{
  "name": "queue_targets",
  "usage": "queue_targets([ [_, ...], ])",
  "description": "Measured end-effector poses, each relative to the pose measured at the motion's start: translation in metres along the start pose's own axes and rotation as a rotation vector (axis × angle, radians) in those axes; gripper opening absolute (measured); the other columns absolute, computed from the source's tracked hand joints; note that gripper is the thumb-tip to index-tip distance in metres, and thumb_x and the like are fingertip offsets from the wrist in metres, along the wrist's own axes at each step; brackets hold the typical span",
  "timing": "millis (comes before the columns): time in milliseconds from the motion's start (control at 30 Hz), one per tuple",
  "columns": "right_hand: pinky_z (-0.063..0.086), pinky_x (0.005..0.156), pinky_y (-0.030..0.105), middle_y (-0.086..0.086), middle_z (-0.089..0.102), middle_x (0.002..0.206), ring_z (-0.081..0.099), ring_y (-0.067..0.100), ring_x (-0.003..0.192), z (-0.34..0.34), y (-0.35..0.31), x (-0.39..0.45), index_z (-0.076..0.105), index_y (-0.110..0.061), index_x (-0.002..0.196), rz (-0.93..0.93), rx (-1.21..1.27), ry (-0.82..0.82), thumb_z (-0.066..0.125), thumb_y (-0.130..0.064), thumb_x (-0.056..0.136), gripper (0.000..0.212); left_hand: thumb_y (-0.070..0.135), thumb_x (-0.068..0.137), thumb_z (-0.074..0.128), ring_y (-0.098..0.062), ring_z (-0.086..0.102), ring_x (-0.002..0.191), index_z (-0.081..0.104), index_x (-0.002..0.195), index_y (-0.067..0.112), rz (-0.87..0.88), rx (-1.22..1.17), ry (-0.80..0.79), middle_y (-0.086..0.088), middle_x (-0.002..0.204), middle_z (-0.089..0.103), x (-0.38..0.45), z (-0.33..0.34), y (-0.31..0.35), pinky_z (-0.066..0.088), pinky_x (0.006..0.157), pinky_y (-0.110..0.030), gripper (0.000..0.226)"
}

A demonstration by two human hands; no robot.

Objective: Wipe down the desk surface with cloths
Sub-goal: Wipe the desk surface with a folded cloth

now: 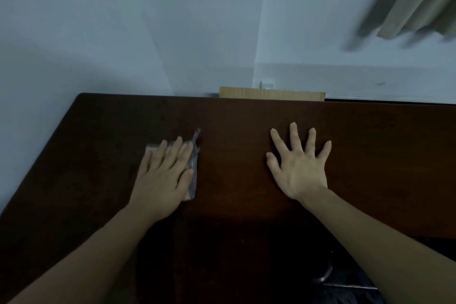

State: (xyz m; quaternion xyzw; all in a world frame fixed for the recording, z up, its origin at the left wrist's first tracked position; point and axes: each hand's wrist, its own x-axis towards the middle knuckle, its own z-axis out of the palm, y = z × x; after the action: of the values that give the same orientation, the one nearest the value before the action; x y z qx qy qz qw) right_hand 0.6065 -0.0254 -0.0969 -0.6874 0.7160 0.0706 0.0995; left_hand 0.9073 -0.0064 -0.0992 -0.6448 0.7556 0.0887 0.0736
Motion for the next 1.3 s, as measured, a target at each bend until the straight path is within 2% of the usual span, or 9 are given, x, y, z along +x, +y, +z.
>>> queue_targets([
  [200, 0.000, 0.117, 0.074, 0.004, -0.008, 0.171, -0.010, 0.045, 0.153, -0.002, 0.001, 0.001, -0.002, -0.043, 0.160, 0.014, -0.041, 0.008, 0.007, -0.066, 0.098, 0.067, 0.061, 0.095, -0.015, -0.018, -0.023, 0.151, -0.024, 0.150, 0.039, 0.092, -0.008, -0.066, 0.010, 0.161, -0.027, -0.013, -0.002, 0.017, -0.013, 0.123, -0.046, 0.060],
  [333, -0.005, 0.116, 0.071, 0.002, -0.004, 0.171, -0.009, 0.043, 0.154, -0.011, -0.027, -0.001, -0.002, -0.043, 0.160, -0.057, 0.002, 0.061, 0.000, -0.069, 0.089, 0.076, 0.051, 0.108, 0.010, -0.025, 0.012, 0.156, 0.017, 0.161, 0.028, 0.357, 0.051, -0.068, 0.001, 0.168, 0.020, -0.072, 0.004, 0.004, 0.012, 0.120, -0.050, 0.058],
  [433, -0.005, 0.117, 0.069, 0.000, -0.007, 0.171, -0.013, 0.042, 0.154, -0.011, -0.065, 0.003, -0.001, -0.044, 0.160, -0.118, 0.091, 0.037, 0.005, -0.068, 0.092, 0.072, 0.048, 0.108, 0.023, -0.025, 0.018, 0.155, 0.026, 0.160, 0.026, 0.457, 0.047, -0.098, 0.002, 0.167, 0.024, -0.083, 0.005, -0.021, 0.016, 0.120, -0.048, 0.056],
  [533, -0.007, 0.117, 0.072, 0.000, -0.012, 0.170, -0.017, 0.043, 0.153, -0.007, -0.088, 0.011, -0.002, -0.046, 0.159, -0.114, 0.131, -0.023, 0.015, -0.065, 0.100, 0.064, 0.052, 0.108, 0.013, -0.024, 0.014, 0.156, 0.012, 0.161, 0.032, 0.387, 0.061, -0.123, 0.004, 0.168, 0.016, -0.056, -0.003, -0.042, 0.011, 0.120, -0.047, 0.058],
  [633, -0.007, 0.115, 0.074, 0.002, -0.013, 0.170, -0.018, 0.045, 0.152, 0.001, -0.094, 0.013, -0.004, -0.045, 0.159, -0.101, 0.045, -0.013, 0.001, -0.069, 0.093, 0.071, 0.062, 0.093, -0.015, -0.017, -0.018, 0.154, -0.018, 0.153, 0.042, 0.206, 0.006, -0.045, 0.012, 0.164, -0.020, -0.005, -0.012, -0.054, -0.011, 0.124, -0.044, 0.063],
  [700, -0.007, 0.115, 0.073, 0.003, -0.011, 0.170, -0.016, 0.045, 0.152, 0.003, -0.095, 0.013, -0.002, -0.045, 0.159, -0.091, 0.040, 0.004, -0.007, -0.069, 0.085, 0.078, 0.063, 0.092, -0.012, -0.015, -0.027, 0.149, -0.025, 0.149, 0.042, 0.120, 0.019, -0.007, 0.012, 0.161, -0.028, 0.037, -0.018, -0.058, -0.016, 0.122, -0.044, 0.062],
  [933, -0.010, 0.114, 0.071, 0.002, -0.011, 0.170, -0.017, 0.043, 0.152, 0.005, -0.097, 0.012, -0.003, -0.047, 0.159, -0.080, 0.027, 0.013, -0.005, -0.069, 0.087, 0.075, 0.055, 0.103, 0.001, -0.022, -0.019, 0.154, -0.019, 0.155, 0.037, 0.153, 0.020, 0.018, 0.006, 0.167, -0.020, 0.108, -0.028, -0.039, -0.014, 0.123, -0.050, 0.059],
  [1133, -0.004, 0.115, 0.073, 0.004, 0.000, 0.171, -0.007, 0.045, 0.154, 0.006, -0.097, 0.010, 0.008, -0.046, 0.160, -0.074, 0.038, 0.022, 0.008, -0.068, 0.095, 0.069, 0.061, 0.099, -0.008, -0.014, -0.020, 0.153, -0.010, 0.157, 0.040, 0.524, 0.009, -0.027, 0.015, 0.165, -0.017, 0.058, -0.018, -0.065, -0.012, 0.123, -0.045, 0.062],
  [1300, -0.008, 0.116, 0.070, 0.002, -0.002, 0.171, -0.011, 0.043, 0.154, 0.005, -0.099, 0.012, 0.006, -0.047, 0.159, -0.064, 0.051, 0.021, 0.006, -0.069, 0.094, 0.069, 0.066, 0.093, -0.014, -0.016, -0.018, 0.153, -0.019, 0.151, 0.043, 0.342, 0.019, 0.042, 0.013, 0.165, -0.017, 0.115, -0.029, -0.087, -0.015, 0.123, -0.044, 0.063],
])
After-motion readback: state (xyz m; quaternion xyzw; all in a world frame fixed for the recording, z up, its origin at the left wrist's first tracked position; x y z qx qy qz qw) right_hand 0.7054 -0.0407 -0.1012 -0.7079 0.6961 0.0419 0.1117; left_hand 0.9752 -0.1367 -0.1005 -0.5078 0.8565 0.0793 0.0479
